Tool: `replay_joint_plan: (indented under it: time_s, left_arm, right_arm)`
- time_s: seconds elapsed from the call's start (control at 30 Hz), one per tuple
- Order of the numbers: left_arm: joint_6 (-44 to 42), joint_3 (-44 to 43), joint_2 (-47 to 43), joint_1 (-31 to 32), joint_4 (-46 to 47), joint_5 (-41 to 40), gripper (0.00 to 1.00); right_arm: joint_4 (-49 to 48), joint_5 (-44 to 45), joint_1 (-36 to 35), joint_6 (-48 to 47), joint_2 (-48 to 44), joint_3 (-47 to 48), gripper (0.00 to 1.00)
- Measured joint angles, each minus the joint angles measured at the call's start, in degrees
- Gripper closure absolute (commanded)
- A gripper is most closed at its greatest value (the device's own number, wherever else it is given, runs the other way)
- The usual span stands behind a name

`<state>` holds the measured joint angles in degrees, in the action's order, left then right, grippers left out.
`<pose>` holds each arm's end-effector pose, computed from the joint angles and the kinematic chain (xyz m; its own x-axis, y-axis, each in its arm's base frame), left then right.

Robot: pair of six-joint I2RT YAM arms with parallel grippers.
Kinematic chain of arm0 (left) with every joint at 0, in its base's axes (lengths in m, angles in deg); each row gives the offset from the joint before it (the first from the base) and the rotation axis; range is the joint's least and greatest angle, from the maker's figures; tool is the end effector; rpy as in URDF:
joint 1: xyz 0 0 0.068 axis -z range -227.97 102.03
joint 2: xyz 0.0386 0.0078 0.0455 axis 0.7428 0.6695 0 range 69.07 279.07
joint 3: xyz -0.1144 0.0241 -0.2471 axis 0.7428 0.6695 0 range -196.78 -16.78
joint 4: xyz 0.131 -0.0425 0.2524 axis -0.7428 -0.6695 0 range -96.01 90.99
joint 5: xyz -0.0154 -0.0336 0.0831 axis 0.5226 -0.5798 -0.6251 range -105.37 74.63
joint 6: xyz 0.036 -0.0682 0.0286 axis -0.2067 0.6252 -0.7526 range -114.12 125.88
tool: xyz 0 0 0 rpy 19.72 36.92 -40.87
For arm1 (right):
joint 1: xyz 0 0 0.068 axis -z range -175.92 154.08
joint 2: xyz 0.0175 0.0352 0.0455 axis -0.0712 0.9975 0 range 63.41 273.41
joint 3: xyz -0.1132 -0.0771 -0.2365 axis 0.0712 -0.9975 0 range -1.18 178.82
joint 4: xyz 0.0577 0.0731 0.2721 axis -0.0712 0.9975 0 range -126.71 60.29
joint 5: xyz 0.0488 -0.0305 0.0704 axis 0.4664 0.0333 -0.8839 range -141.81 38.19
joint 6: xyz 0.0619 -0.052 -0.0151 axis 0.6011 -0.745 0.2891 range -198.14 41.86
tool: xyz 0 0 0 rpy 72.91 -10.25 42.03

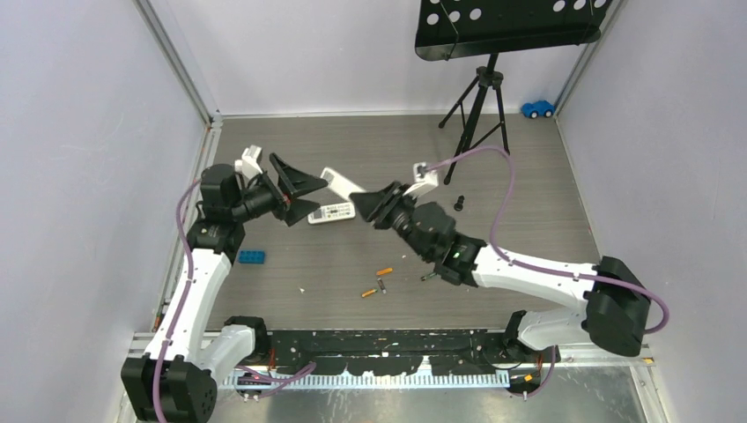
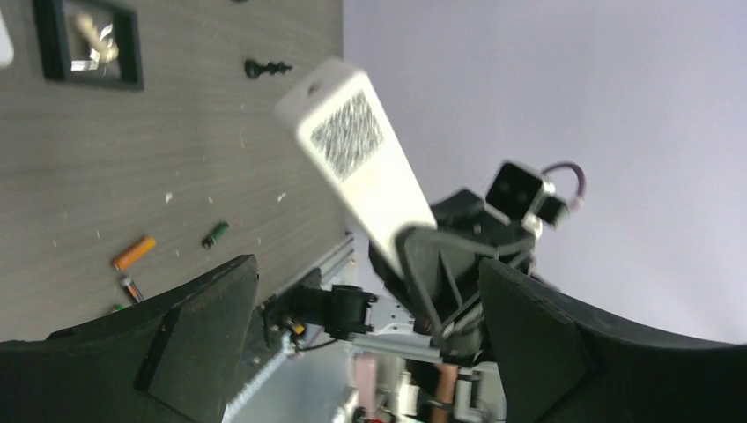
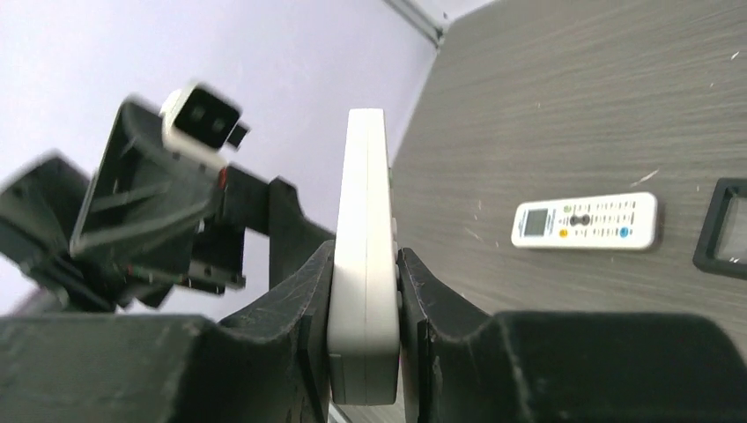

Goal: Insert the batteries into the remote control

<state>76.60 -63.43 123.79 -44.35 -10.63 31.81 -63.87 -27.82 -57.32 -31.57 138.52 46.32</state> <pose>0.2573 -0.0689 0.3093 -0.8021 -0.5920 -0.0777 -0.0756 0.2298 -0.9703 0.1984 0.3029 0.2948 -0.4438 0.5720 -0.6898 -0.4150 0.5510 0.7240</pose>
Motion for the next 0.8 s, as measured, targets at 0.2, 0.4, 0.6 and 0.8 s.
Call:
replay_joint_plan:
  time_s: [0.2, 0.4, 0.6, 0.8]
  left_arm:
    - [-8.3, -4.5, -0.9, 0.0, 2.8, 0.8, 0.01]
    - [-3.7, -1.5, -1.2, 0.0, 17.2, 1.9, 0.07]
    - [3.2, 1.3, -1.6, 0.7, 25.7, 0.4, 0.23]
    - [7.9, 4.2, -3.5, 1.8, 29.4, -2.3, 0.49]
  right_arm:
    - [-1.9, -6.1, 6.5, 13.0, -3.9, -1.2, 0.91]
    - [-7.4, -11.1, 6.4, 23.0, -3.8, -2.6, 0.91]
    - [-18.0, -16.3, 6.4, 28.7, 1.2, -2.7, 0.91]
    - [-23.5, -19.0, 6.4, 32.1, 6.2, -2.6, 0.91]
